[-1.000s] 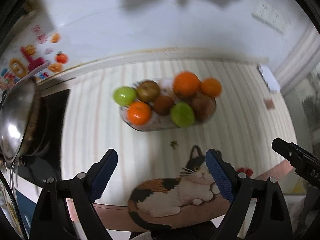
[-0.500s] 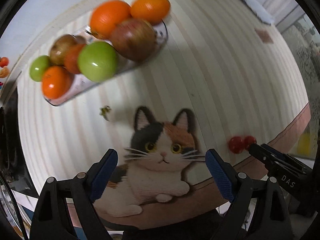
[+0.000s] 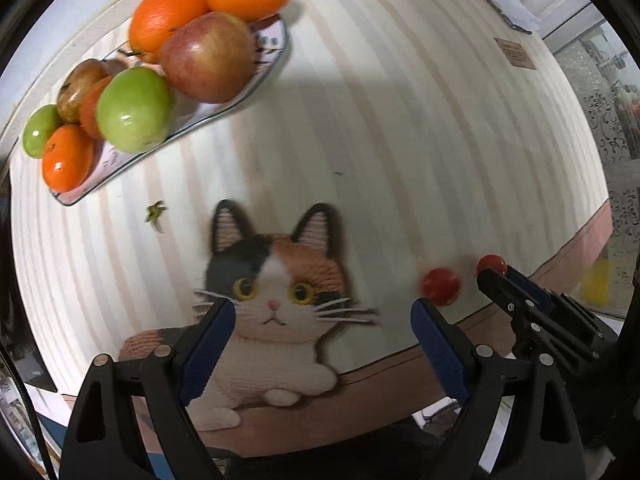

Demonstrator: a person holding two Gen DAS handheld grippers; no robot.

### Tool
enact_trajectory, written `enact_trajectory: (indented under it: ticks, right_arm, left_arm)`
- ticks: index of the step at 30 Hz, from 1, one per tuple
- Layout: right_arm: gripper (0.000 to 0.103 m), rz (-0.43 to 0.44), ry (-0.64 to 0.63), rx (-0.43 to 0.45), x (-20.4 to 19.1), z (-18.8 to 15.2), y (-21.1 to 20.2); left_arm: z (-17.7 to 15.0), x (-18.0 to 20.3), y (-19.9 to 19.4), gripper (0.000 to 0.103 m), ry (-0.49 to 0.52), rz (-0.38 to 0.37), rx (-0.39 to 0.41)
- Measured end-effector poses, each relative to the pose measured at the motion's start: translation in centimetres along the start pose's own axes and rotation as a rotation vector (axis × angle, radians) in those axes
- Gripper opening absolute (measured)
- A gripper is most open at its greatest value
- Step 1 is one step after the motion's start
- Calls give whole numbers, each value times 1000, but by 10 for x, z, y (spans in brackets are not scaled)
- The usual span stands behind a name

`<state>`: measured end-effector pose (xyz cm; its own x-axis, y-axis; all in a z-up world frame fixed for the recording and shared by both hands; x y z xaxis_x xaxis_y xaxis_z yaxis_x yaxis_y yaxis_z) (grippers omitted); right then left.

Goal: Organize fruits
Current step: 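Grasp a cherry tomato with the right tool while the left tool grasps the other tomato, then carry both cherry tomatoes to the plate and open the left tool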

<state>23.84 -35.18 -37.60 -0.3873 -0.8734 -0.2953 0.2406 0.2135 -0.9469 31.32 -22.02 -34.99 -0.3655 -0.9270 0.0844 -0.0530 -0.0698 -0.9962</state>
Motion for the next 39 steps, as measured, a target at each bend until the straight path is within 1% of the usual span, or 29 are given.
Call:
enact_trajectory:
  ticks: [1,5,6,8,9,10,11,12,14,15,17,18,20,22,26,28,30,33,39]
  right_arm:
    - [27,-19,-2,13,2,1,-4]
    - [27,-50,16,50,20,5,-19]
    - [27,-57,19,53,24,5,-22]
    - [27,-70,27,56,34,5,-26]
    - [27,-75,32,57,38,5,-27]
    - [27,-79,38,58,42,5,-28]
    - [27,-83,43,59,46,4,-29]
    - [27,-87,47,60,49,3,-30]
    - [27,-90,58,64,54,2,-33]
    - [27,-91,60,64,56,1,-34]
    - [27,-95,65,66,60,1,-36]
    - [27,-94,67,66,61,0,-36]
    - [27,-95,72,67,62,1,-37]
    - [27,-94,73,70,62,2,-39]
    - [27,-96,66,70,60,3,-38]
    - [27,-94,63,68,59,3,-38]
    - [27,-96,58,71,57,4,-37]
    - [27,-91,55,76,54,6,-40]
    - [27,-63,32,99,41,13,-51]
  left_arm:
    - [1,8,1,90,5,-21,-2]
    - [4,40,8,90,60,-51,1]
    - [3,49,11,89,81,-54,1]
    - [3,64,17,82,110,-67,-10]
    - [2,72,21,81,127,-64,-16]
    - [2,78,25,78,139,-64,-20]
    - [2,83,27,70,150,-63,-24]
    - [3,87,31,66,161,-60,-32]
    - [3,93,36,54,173,-57,-38]
    - [2,96,39,52,179,-50,-37]
    - [3,102,43,37,187,-42,-35]
    - [3,104,44,36,188,-42,-37]
    - [7,107,45,29,191,-39,-33]
    - [7,107,45,28,189,-42,-29]
    - [-1,90,48,28,187,-49,-22]
    - [-1,90,48,27,185,-51,-16]
    - [-2,75,37,27,178,-57,-9]
    - [-7,71,26,27,172,-63,9]
    - [-6,41,-4,27,125,-112,49]
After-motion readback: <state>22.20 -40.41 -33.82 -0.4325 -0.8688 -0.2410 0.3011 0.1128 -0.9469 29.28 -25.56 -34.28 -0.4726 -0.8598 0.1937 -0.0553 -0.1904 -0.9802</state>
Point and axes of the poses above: each gripper's, at about its wrist camera, not at the fingertips, and y roughly the way its jaws point, x to its right, z to its top, the point moved 3 cm from there along y, roughly the way its jaws point, and after that the axes turned 2 degrees about -y, right-handed, at the moved point
